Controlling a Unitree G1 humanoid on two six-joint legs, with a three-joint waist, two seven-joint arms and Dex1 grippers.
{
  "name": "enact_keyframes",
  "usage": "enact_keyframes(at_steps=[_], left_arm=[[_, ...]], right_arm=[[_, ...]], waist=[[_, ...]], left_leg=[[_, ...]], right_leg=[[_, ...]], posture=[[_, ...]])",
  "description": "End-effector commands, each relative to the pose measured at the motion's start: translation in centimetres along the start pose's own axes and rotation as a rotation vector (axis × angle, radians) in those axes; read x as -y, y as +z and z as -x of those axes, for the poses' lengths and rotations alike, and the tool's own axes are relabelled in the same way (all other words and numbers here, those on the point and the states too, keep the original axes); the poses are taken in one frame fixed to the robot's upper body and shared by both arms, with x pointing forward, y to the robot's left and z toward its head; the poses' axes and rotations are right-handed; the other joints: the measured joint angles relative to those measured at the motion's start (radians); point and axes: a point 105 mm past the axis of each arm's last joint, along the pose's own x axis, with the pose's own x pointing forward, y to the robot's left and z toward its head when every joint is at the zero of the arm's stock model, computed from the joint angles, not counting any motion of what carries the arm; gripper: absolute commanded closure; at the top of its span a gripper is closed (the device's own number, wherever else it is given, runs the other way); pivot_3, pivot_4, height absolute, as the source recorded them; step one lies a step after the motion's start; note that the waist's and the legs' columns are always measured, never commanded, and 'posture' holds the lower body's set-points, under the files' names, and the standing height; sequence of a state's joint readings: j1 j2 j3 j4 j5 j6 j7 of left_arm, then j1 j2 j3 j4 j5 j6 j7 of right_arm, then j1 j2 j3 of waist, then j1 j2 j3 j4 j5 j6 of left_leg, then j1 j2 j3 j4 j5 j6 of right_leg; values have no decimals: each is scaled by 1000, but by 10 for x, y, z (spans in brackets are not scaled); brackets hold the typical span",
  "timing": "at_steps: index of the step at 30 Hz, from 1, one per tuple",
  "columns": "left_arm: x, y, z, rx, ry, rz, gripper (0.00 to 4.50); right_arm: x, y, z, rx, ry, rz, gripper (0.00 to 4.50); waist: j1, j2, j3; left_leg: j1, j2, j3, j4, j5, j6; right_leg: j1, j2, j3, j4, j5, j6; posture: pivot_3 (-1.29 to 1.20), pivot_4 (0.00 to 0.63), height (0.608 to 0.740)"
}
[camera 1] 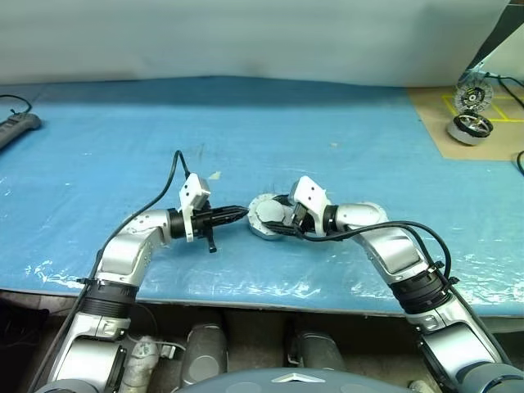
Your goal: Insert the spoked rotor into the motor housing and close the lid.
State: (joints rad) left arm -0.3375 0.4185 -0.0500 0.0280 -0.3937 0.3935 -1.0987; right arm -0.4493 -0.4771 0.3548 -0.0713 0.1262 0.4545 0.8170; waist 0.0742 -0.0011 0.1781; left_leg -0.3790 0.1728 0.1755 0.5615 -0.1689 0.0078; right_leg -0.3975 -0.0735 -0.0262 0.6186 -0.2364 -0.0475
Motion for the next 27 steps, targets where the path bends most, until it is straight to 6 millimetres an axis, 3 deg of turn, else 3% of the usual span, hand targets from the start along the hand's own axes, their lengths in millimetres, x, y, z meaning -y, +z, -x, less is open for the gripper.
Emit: enact_keyframes(at_steps=[1, 11, 15, 20, 27], left_arm=[[3, 8, 5, 25, 0, -32, 4500], [-1, 8, 19, 27, 11, -45, 4500], [-10, 15, 16, 42, 58, -62, 4500], [-9, 15, -6, 42, 43, -82, 4500], [-10, -6, -34, -54, 36, -113, 4500]], right_arm=[[-2, -33, -5, -117, -9, -40, 1567], [-8, -63, -12, -206, -8, -45, 1567], [-19, -60, -7, -187, 58, -91, 1567], [-25, -56, 1, -185, 109, -103, 1567], [-20, -54, 1, -180, 82, -101, 1567]], waist=[[-4, 0, 0], [-7, -1, -2], [-6, -1, -3], [1, -1, -6], [-4, -5, -10]], left_leg=[[1, 0, 0, 0, 0, 0], [13, 0, 0, -3, 0, 0], [14, 0, 0, -3, 0, 0], [11, -1, 0, -5, 0, 0], [9, -3, 0, -17, 0, 0]], right_leg=[[1, 0, 0, 0, 0, 0], [10, 0, 1, -1, -5, 8], [11, 0, 2, -2, -5, 8], [13, 0, 2, -8, -5, 8], [9, 0, 1, -13, -3, 1]], posture=[[0, 150, 740], [0, 150, 740], [0, 150, 740], [0, 150, 740], [0, 150, 740]])
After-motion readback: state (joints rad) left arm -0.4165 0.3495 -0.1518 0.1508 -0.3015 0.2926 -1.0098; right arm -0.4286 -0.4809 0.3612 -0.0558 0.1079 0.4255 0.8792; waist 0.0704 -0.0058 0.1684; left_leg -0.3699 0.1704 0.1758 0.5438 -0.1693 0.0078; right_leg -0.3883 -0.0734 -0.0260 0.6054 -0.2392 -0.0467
